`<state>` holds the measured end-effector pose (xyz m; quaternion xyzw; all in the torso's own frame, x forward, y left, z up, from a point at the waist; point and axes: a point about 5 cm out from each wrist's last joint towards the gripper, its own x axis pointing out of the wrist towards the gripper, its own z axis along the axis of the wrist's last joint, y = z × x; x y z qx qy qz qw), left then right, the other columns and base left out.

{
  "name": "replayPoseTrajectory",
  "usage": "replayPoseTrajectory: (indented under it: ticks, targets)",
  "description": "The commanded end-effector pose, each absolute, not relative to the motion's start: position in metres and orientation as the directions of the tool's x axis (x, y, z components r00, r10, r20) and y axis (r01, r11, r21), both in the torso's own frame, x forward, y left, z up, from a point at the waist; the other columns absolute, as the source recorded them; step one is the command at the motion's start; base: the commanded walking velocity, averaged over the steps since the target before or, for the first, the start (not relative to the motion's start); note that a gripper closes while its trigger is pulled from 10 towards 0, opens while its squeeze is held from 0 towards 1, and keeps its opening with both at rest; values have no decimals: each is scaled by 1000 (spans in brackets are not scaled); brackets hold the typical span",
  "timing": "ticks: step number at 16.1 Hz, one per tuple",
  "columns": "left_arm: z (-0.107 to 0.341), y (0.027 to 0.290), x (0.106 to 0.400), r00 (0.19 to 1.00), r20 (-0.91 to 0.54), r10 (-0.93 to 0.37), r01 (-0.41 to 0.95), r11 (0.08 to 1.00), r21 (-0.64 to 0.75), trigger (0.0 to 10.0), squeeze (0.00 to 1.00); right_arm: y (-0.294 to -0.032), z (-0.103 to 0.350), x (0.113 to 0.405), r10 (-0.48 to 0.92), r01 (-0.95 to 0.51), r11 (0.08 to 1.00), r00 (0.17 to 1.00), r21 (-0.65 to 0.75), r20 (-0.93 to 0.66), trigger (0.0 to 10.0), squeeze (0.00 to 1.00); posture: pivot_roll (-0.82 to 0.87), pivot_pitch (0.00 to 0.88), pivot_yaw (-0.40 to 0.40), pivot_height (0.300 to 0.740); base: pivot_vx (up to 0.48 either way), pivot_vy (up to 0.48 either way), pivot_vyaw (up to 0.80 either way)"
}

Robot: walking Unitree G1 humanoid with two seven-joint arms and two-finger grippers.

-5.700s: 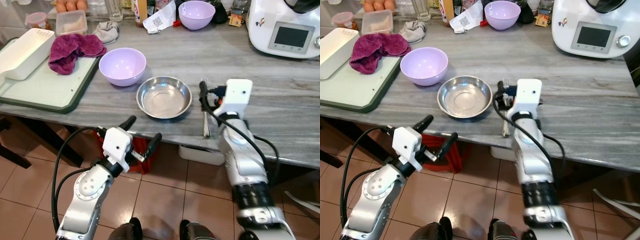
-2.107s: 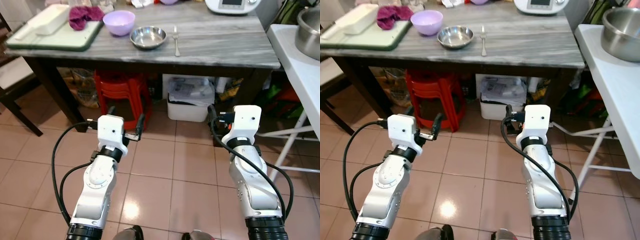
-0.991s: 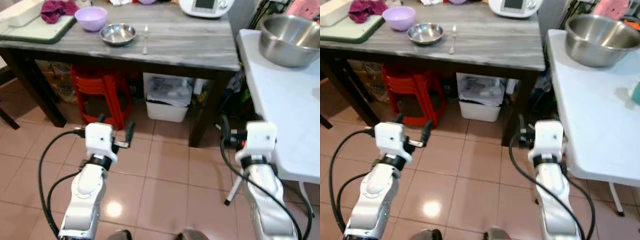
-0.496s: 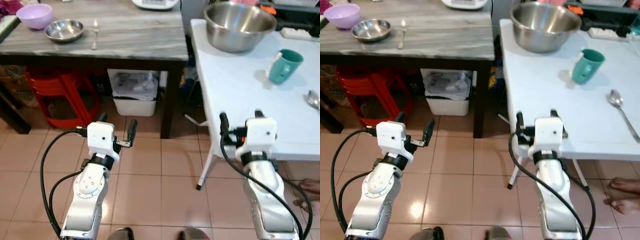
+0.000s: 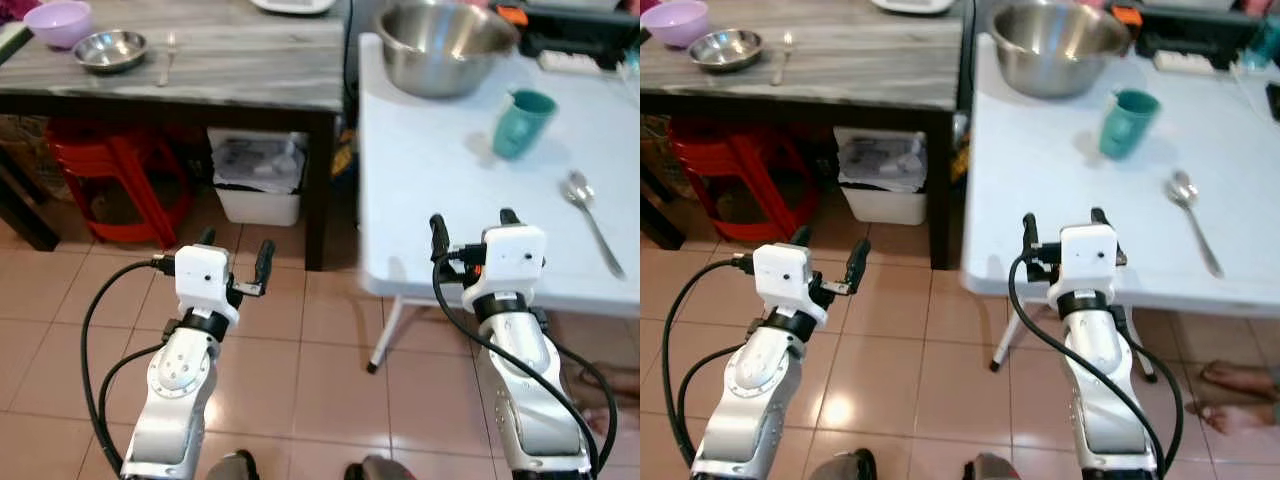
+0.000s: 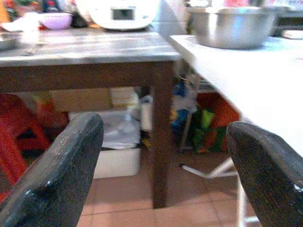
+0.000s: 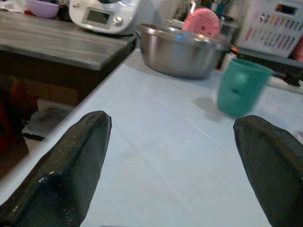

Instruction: Setting the table

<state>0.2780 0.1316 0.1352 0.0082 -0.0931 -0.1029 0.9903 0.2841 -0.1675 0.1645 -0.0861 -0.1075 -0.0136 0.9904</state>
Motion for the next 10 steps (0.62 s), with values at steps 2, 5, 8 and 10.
replayPoseTrajectory:
  ticks: [2,5,8,10]
  targets:
    - [135,127,279,958,173,-228,226,974,36,10000,0,-170,165,283,-18,56,984,976,-171,217,10000,0,-156,219,-20,740,0,-324,0]
    - [136,127,280,957,175,-231,228,973,35,10000,0,-168,165,284,-16,53,984,976,-168,216,10000,0,-152,219,-15,740,0,-341,0]
    - [136,126,281,956,173,-237,234,971,41,10000,0,-166,165,286,-11,49,985,976,-168,219,10000,0,-151,216,-6,740,0,-480,0]
    - [137,126,283,954,175,-242,238,970,45,10000,0,-164,165,286,-12,50,984,975,-169,222,10000,0,-151,216,-2,740,0,-480,0]
